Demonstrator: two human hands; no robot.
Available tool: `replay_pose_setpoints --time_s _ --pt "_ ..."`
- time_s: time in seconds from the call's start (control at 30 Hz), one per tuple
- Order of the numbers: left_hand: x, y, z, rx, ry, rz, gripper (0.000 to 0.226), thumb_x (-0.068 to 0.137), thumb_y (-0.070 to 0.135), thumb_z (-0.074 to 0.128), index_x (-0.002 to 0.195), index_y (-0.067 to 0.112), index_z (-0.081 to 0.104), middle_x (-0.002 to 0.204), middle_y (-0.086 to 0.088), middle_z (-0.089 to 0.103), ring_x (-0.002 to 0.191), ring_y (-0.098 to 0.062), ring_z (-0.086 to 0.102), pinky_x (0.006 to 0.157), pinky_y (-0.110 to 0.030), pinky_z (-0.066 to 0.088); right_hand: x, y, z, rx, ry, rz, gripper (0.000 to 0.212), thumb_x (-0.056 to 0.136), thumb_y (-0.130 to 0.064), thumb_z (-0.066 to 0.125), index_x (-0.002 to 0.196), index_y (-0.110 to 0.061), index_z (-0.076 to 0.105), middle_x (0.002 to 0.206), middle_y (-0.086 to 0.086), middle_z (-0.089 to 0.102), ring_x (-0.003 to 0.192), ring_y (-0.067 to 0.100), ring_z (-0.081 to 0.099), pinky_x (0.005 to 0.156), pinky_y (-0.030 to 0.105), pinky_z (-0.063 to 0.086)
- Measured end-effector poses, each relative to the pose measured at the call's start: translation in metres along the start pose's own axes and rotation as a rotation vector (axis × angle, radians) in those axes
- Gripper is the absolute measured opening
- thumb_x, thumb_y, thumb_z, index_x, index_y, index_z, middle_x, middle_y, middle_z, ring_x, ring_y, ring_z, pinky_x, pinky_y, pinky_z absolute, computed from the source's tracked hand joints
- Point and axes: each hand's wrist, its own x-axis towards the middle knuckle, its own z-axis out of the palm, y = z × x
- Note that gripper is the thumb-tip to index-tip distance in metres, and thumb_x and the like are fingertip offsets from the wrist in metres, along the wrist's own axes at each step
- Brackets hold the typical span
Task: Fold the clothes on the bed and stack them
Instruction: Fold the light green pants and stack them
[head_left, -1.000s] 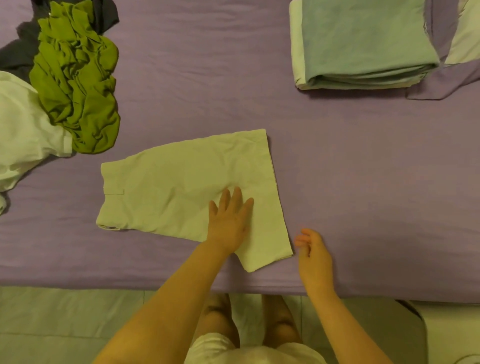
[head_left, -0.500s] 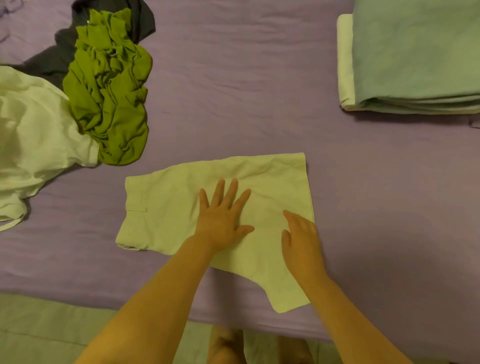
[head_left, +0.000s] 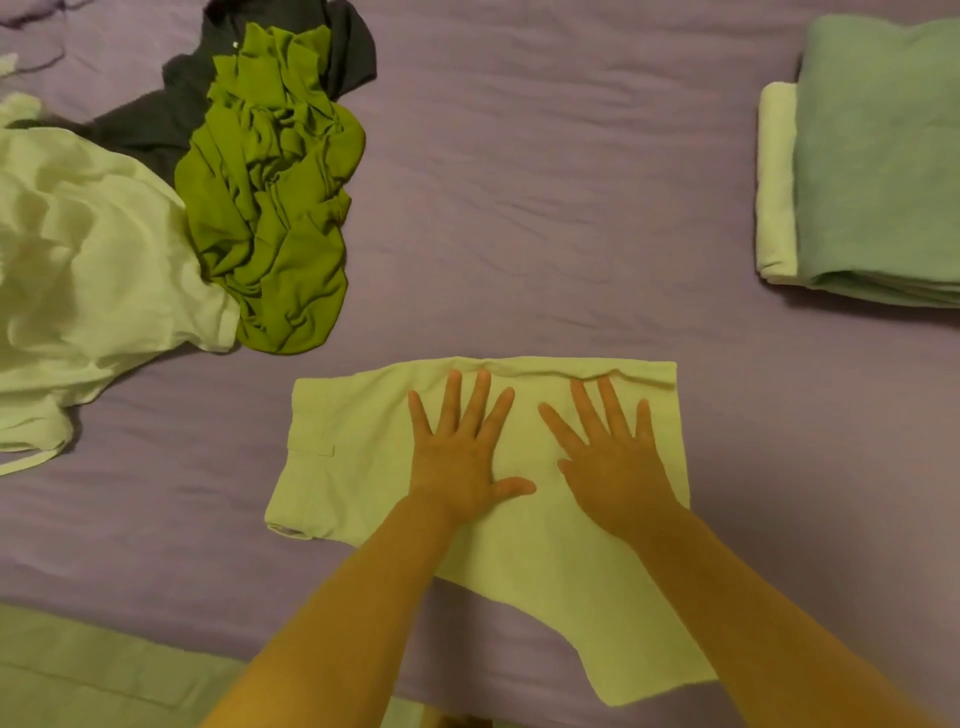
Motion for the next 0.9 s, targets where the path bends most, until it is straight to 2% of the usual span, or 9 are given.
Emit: replay_pose_setpoints --time_s 0.07,0.17,0.3,0.43,0.5,0.57,0.7,0.8,0.9 --pt "-0.001 -0.006 0.004 -0.024 0.060 0.039 0.097 0.075 0.088 0.009 0.152 0.028 0.007 0.160 -0.007 0.004 0.146 -0.035 -0.001 0.107 -0.069 0.004 0.007 -0.001 -0.002 0.018 0.014 -0.021 0.071 0.090 -0.045 0.047 0.150 -0.032 0.011 0.157 0.016 0.014 0.143 0.038 0.012 0.107 0.067 0.022" --pt "-0.005 -0.023 -0.003 -0.027 0.091 0.085 0.079 0.087 0.076 0.011 0.151 0.030 0.016 0.160 -0.007 0.011 0.146 -0.034 0.003 0.107 -0.068 0.010 0.015 -0.013 -0.012 0.089 -0.131 0.080 0.074 0.092 -0.059 0.033 0.146 -0.040 -0.015 0.156 0.008 -0.023 0.142 0.033 -0.022 0.111 0.061 -0.002" --pt "-0.016 -0.061 -0.006 -0.031 0.102 -0.016 0.071 0.091 0.069 0.019 0.150 0.031 0.020 0.159 -0.010 0.016 0.145 -0.037 0.009 0.108 -0.066 0.010 0.020 -0.032 -0.011 0.049 -0.161 0.125 0.088 0.070 -0.086 -0.001 0.138 -0.037 -0.030 0.154 0.004 -0.029 0.141 0.036 -0.024 0.109 0.066 -0.001" --pt "-0.029 -0.090 -0.010 -0.074 0.039 -0.192 0.076 0.087 0.075 0.017 0.150 0.033 0.015 0.159 -0.009 0.014 0.145 -0.038 0.008 0.110 -0.065 0.006 0.024 -0.052 -0.015 0.037 -0.123 0.224 0.088 0.078 -0.080 0.011 0.148 -0.033 -0.013 0.157 0.009 -0.020 0.142 0.040 -0.018 0.109 0.069 0.007" --pt "-0.036 -0.099 -0.012 -0.179 0.041 -0.305 0.080 0.083 0.078 0.013 0.150 0.035 0.005 0.160 -0.008 0.003 0.146 -0.038 -0.001 0.111 -0.063 0.004 0.021 -0.083 -0.019 0.072 -0.042 0.176 0.083 0.083 -0.076 0.012 0.151 -0.029 0.013 0.158 0.015 0.008 0.143 0.043 0.006 0.102 0.072 0.017" --pt "-0.045 -0.105 -0.011 -0.286 0.040 -0.409 0.085 0.079 0.080 0.014 0.149 0.036 -0.005 0.160 -0.007 -0.008 0.146 -0.036 -0.007 0.113 -0.060 0.007 0.023 -0.116 -0.014 0.083 -0.071 0.067 0.080 0.084 -0.074 0.011 0.147 -0.027 0.028 0.153 0.016 0.027 0.139 0.044 0.023 0.096 0.073 0.025" --pt "-0.056 -0.116 -0.015 -0.592 0.045 -0.684 0.103 0.081 0.067 0.053 0.152 0.022 -0.006 0.159 -0.014 0.004 0.144 -0.035 0.011 0.112 -0.049 0.024 0.042 -0.144 -0.004 0.086 -0.146 0.055 0.082 0.081 -0.076 0.005 0.144 -0.029 0.030 0.150 0.016 0.034 0.135 0.044 0.028 0.086 0.076 0.031" --pt "-0.055 -0.117 -0.024 -0.580 0.047 -0.666 0.099 0.084 0.058 0.058 0.152 0.018 -0.002 0.154 -0.012 0.020 0.134 -0.033 0.027 0.104 -0.041 0.032 0.046 -0.145 -0.006 0.045 -0.130 0.057 0.087 0.079 -0.078 -0.003 0.147 -0.030 0.024 0.151 0.017 0.031 0.136 0.045 0.027 0.087 0.076 0.031" --pt "-0.057 -0.117 -0.029 -0.741 0.104 -0.667 0.098 0.083 0.056 0.061 0.152 0.019 0.002 0.150 -0.010 0.029 0.130 -0.033 0.037 0.100 -0.043 0.037 0.044 -0.157 -0.016 0.042 -0.095 0.030 0.089 0.077 -0.077 -0.012 0.150 -0.033 0.011 0.157 0.015 0.014 0.142 0.043 0.014 0.097 0.071 0.026"
